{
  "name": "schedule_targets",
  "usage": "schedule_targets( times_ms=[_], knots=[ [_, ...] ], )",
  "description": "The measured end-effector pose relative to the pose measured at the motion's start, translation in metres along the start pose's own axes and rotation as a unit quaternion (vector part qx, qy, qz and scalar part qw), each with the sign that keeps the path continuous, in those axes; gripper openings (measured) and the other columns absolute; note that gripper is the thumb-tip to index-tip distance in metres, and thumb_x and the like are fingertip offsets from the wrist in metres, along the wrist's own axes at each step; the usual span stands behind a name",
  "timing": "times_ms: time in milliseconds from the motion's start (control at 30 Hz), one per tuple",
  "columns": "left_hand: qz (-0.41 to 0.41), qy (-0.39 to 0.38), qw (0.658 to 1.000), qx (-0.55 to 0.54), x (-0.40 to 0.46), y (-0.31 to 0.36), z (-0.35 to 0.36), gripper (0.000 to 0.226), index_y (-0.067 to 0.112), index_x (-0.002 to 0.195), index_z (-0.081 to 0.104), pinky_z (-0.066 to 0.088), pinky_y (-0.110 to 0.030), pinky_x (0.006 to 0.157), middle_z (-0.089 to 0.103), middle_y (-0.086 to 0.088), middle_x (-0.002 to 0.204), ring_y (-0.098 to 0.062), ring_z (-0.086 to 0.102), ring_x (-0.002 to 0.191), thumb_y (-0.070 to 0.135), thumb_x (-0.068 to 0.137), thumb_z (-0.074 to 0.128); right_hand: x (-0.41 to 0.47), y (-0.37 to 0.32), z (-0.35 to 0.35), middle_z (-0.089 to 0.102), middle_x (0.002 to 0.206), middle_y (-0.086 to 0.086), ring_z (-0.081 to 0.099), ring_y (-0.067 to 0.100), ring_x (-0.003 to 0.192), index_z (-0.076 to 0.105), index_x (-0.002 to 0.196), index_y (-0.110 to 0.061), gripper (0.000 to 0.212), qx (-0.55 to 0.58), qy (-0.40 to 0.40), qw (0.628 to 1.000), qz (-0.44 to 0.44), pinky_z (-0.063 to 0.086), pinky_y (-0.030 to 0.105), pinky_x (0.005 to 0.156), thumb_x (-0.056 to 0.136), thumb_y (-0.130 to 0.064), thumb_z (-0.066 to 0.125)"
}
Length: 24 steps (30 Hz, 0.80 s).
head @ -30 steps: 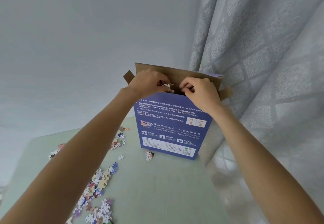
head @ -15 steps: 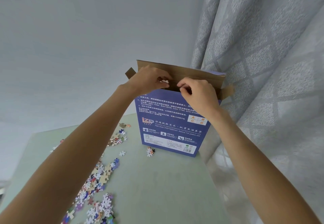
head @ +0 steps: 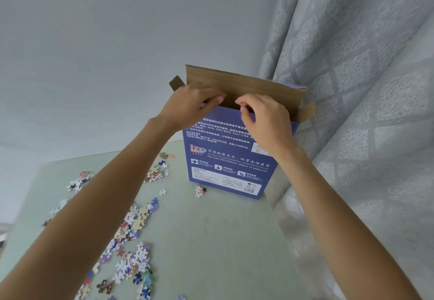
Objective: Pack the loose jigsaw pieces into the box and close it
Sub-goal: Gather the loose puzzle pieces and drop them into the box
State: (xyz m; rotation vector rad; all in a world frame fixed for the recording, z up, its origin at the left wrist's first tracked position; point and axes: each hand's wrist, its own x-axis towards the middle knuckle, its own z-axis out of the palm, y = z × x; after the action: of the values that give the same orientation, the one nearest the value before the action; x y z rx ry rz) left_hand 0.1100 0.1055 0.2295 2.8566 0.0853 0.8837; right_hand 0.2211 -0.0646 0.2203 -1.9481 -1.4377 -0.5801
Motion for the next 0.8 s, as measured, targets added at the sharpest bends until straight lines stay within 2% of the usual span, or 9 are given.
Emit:
schedule_targets(
  times_ms=[100,167,267,333,400,500,567,633,800],
  knots=[
    [0.014,0.122,0.992,0.036,-0.039,0.006,-0.003,0.022,0.015,0.098,0.070,0.045,-0.026,0.062,0.071,0.001,0.085,-0.017,0.062,0.076,0.025,0.093,0.051,-0.019,-0.014,0.007,0.070,0.095,0.002,0.063,0.016,0.088,0.068,0.101,-0.009,0.019,0.029,0.056,0.994,-0.085,0.051,0.027,0.076,0.091,-0.009,0.052],
    [-0.021,0.141,0.990,0.024,-0.078,0.009,-0.001,0.024,0.015,0.096,0.070,0.047,-0.027,0.061,0.070,0.002,0.080,-0.017,0.063,0.073,0.026,0.094,0.049,-0.043,-0.024,0.024,0.070,0.093,0.002,0.063,0.017,0.087,0.069,0.100,-0.008,0.019,0.058,0.037,0.992,-0.110,0.051,0.026,0.075,0.091,-0.007,0.052],
    [-0.148,0.082,0.986,-0.007,-0.148,0.005,0.014,0.025,0.019,0.098,0.070,0.048,-0.025,0.060,0.069,0.006,0.077,-0.014,0.063,0.074,0.028,0.092,0.047,-0.087,-0.034,0.070,0.070,0.092,0.001,0.064,0.018,0.086,0.069,0.100,-0.009,0.019,0.102,-0.059,0.987,-0.106,0.051,0.026,0.072,0.089,-0.006,0.053],
    [-0.252,0.019,0.967,-0.018,-0.199,-0.001,0.029,0.025,0.023,0.102,0.068,0.053,-0.030,0.066,0.070,0.007,0.083,-0.016,0.064,0.083,0.030,0.088,0.048,-0.116,-0.037,0.104,0.069,0.094,0.002,0.064,0.021,0.088,0.069,0.100,-0.009,0.020,0.115,-0.142,0.981,-0.067,0.053,0.031,0.069,0.086,-0.006,0.054],
    [-0.345,-0.058,0.937,-0.015,-0.250,-0.005,0.044,0.024,0.025,0.108,0.065,0.054,-0.034,0.072,0.070,0.005,0.096,-0.019,0.063,0.089,0.029,0.088,0.053,-0.140,-0.035,0.141,0.067,0.100,0.004,0.062,0.025,0.093,0.068,0.103,-0.008,0.024,0.122,-0.231,0.965,-0.024,0.054,0.033,0.073,0.083,-0.004,0.056],
    [-0.465,-0.145,0.873,-0.023,-0.323,-0.002,0.061,0.032,0.023,0.119,0.059,0.052,-0.036,0.081,0.063,-0.002,0.115,-0.022,0.060,0.095,0.023,0.087,0.059,-0.166,-0.028,0.191,0.059,0.118,0.011,0.054,0.029,0.109,0.060,0.117,-0.006,0.032,0.097,-0.366,0.925,0.034,0.048,0.042,0.091,0.085,-0.004,0.057],
    [-0.521,-0.199,0.830,-0.024,-0.361,0.005,0.068,0.041,0.024,0.127,0.052,0.048,-0.042,0.092,0.056,-0.005,0.125,-0.024,0.056,0.107,0.025,0.087,0.060,-0.177,-0.022,0.217,0.049,0.132,0.012,0.046,0.029,0.120,0.052,0.127,-0.007,0.040,0.060,-0.427,0.900,0.069,0.042,0.039,0.099,0.087,-0.008,0.056],
    [-0.553,-0.228,0.801,-0.026,-0.390,0.014,0.072,0.050,0.024,0.133,0.045,0.041,-0.043,0.101,0.049,-0.008,0.131,-0.026,0.048,0.118,0.028,0.085,0.062,-0.183,-0.019,0.239,0.042,0.138,0.014,0.042,0.031,0.124,0.049,0.131,-0.007,0.044,0.040,-0.454,0.886,0.083,0.038,0.039,0.101,0.088,-0.008,0.056],
    [-0.577,-0.240,0.781,-0.011,-0.427,0.034,0.077,0.058,0.024,0.138,0.039,0.032,-0.039,0.106,0.040,-0.005,0.138,-0.024,0.037,0.126,0.032,0.085,0.061,-0.195,-0.029,0.267,0.039,0.141,0.018,0.037,0.038,0.122,0.047,0.132,-0.006,0.046,-0.032,-0.437,0.895,0.087,0.034,0.044,0.100,0.088,-0.015,0.055]
  ],
)
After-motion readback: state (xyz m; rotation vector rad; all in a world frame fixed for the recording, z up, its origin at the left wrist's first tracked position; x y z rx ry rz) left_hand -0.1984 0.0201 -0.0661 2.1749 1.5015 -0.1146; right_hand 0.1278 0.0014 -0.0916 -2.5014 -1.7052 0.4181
